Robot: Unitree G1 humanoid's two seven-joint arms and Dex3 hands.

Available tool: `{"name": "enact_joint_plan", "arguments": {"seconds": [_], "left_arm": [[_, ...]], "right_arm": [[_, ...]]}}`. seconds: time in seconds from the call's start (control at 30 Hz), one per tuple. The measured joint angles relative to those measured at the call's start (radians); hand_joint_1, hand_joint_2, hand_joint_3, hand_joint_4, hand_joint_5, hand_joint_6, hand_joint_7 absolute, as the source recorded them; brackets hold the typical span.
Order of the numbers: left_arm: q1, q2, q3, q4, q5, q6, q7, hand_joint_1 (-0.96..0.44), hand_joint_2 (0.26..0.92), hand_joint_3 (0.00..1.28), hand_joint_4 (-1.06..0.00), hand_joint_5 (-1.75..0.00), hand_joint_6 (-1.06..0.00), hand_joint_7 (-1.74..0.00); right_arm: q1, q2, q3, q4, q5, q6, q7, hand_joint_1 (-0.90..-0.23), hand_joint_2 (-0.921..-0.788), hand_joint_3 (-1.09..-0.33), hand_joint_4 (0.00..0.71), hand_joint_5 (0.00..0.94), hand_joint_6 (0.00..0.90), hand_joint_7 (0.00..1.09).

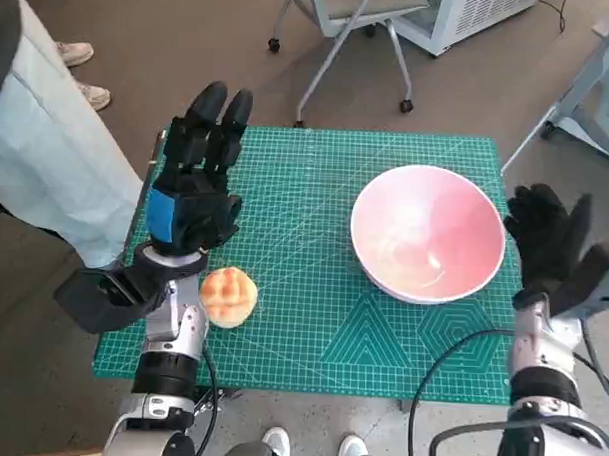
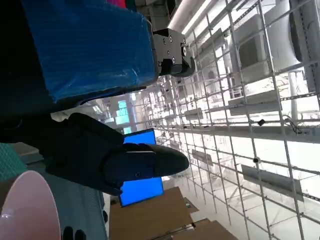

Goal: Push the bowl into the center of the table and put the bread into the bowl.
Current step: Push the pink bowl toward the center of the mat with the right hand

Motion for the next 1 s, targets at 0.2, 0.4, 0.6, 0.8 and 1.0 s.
{"name": "enact_joint_plan", "arguments": {"seconds": [0.2, 0.4, 0.6, 0.8, 1.0], "left_arm": [[0.008, 0.010, -0.004, -0.024, 0.001, 0.013, 0.005, -0.48, 0.921, 0.39, -0.05, -0.15, 0.00, -0.47], [0.016, 0.020, -0.004, -0.032, 0.006, 0.016, 0.012, -0.48, 0.921, 0.39, -0.06, -0.14, 0.00, -0.47], [0.021, 0.022, -0.006, -0.032, 0.007, 0.016, 0.015, -0.48, 0.921, 0.39, -0.06, -0.14, 0.00, -0.47], [0.021, 0.021, -0.008, -0.032, 0.008, 0.016, 0.022, -0.48, 0.921, 0.39, -0.06, -0.13, 0.00, -0.47], [0.023, 0.021, -0.011, -0.033, 0.008, 0.016, 0.023, -0.49, 0.921, 0.39, -0.06, -0.13, 0.00, -0.47]], "right_arm": [[-0.019, 0.036, 0.002, 0.000, -0.002, 0.000, 0.008, -0.616, -0.921, -0.814, 0.121, 0.000, 0.184, 0.18], [-0.033, 0.064, 0.013, 0.000, -0.012, 0.003, 0.018, -0.592, -0.921, -0.823, 0.118, 0.002, 0.183, 0.17], [-0.053, 0.084, 0.031, 0.000, -0.027, 0.003, 0.032, -0.618, -0.921, -0.802, 0.127, 0.006, 0.190, 0.17], [-0.067, 0.106, 0.038, 0.000, -0.034, 0.003, 0.046, -0.618, -0.921, -0.794, 0.124, 0.003, 0.192, 0.17], [-0.081, 0.123, 0.036, 0.000, -0.036, 0.003, 0.066, -0.606, -0.921, -0.801, 0.121, 0.001, 0.185, 0.16]]}}
